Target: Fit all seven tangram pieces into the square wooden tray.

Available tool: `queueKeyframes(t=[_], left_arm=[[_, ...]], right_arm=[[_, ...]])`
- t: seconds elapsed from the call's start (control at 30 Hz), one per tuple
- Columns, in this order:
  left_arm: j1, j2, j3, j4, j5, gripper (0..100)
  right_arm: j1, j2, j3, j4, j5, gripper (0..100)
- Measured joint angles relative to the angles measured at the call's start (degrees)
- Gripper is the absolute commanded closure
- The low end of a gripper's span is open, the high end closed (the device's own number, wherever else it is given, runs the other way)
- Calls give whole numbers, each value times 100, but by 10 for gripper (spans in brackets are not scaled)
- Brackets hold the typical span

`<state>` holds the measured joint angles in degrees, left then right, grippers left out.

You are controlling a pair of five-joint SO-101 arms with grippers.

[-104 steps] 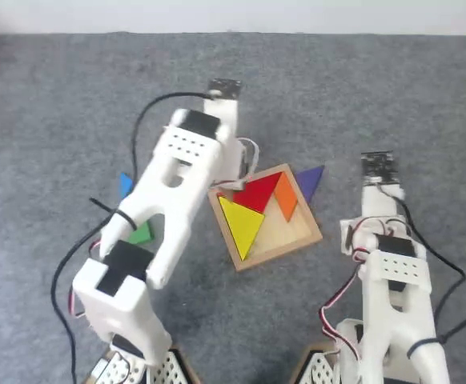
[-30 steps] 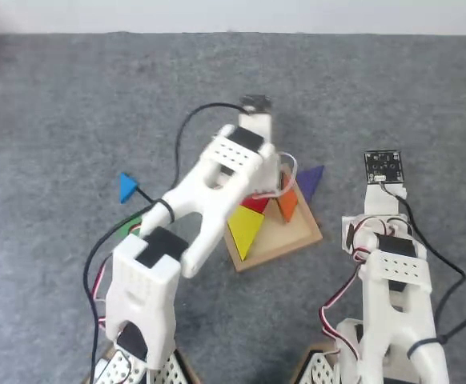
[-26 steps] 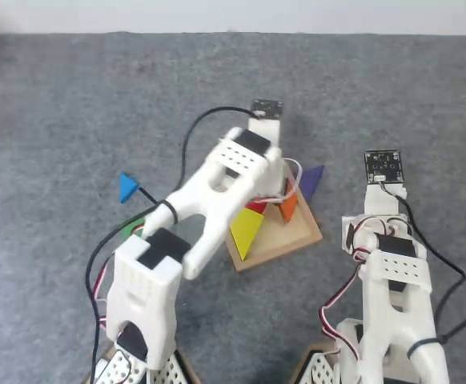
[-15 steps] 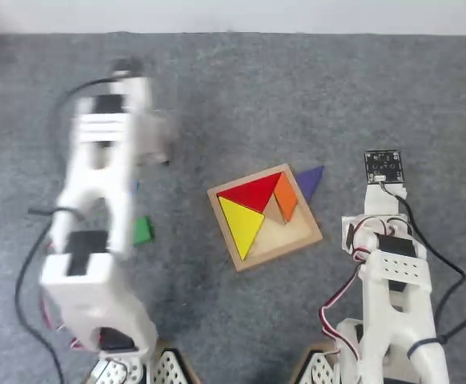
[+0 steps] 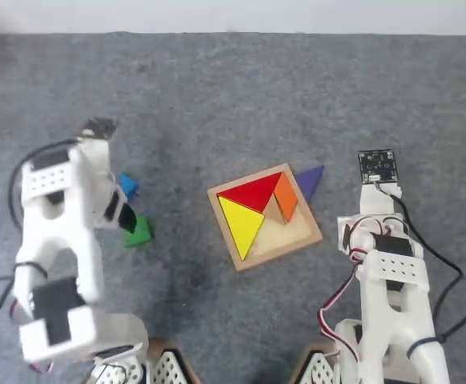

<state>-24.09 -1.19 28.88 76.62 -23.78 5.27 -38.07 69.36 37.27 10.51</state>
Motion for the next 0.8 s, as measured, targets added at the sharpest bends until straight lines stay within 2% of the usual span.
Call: queueKeyframes(t=[0.1,0.3,0.47,0.6,0.8], left_arm=[[-35,-492,536,-396,-615,744],[176,-800,659,-589,-2963,727],[466,-800,651,-589,-4290,695],[703,-800,651,-712,-4800,679],[905,-396,703,-1459,-4897,679]], right_arm=[[-26,0,0,0,0,692],[-9,0,0,0,0,692],[-35,0,0,0,0,692],[-35,0,0,0,0,692],[-35,0,0,0,0,692]])
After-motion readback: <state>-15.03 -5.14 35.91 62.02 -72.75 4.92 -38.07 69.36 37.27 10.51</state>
